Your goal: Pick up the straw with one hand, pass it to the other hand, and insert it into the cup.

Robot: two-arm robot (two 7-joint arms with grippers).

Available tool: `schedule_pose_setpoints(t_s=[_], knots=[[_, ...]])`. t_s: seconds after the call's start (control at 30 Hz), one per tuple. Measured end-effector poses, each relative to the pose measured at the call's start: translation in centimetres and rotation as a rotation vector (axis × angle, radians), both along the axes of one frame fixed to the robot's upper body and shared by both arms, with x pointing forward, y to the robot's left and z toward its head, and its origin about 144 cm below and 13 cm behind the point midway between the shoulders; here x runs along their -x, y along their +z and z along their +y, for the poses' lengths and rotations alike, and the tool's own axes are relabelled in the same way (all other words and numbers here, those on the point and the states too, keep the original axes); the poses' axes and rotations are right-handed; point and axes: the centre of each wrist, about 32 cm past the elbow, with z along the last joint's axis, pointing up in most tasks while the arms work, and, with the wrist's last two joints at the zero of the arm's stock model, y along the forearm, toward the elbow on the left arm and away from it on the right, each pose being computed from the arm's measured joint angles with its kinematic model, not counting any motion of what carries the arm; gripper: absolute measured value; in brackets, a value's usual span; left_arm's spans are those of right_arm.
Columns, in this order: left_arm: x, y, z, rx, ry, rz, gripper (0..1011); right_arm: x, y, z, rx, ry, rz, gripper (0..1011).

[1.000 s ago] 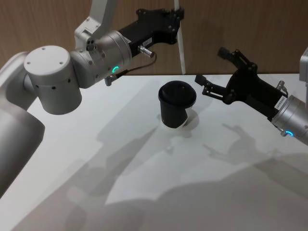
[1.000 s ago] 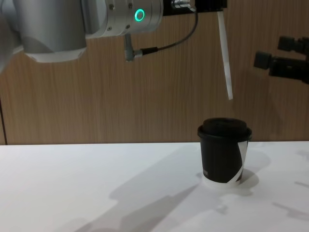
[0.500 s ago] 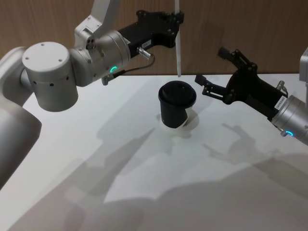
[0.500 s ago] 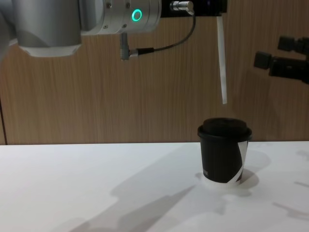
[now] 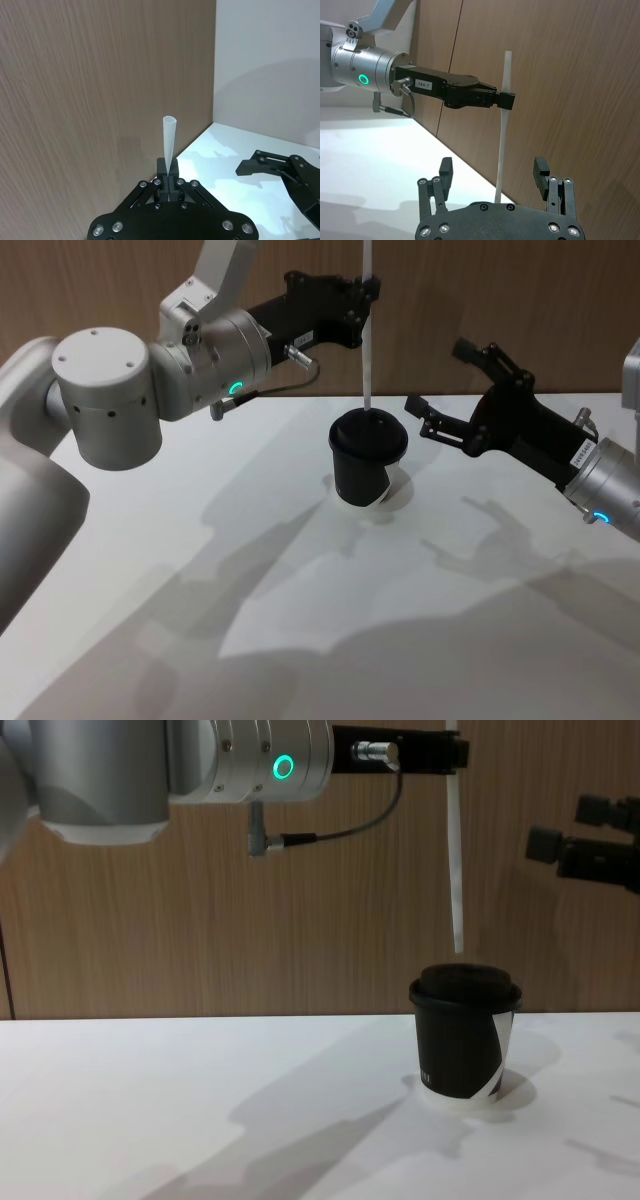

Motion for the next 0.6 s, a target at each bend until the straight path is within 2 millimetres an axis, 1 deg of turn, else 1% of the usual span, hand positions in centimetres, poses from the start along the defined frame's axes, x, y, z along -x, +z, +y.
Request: schedule_pose_setpoints(t_s=[0.6], knots=[[-0.6, -0.38, -0.33, 0.006, 0.004, 0.012, 6, 0.0, 0.0, 0.0, 0.0, 0.0, 0.0, 1001]])
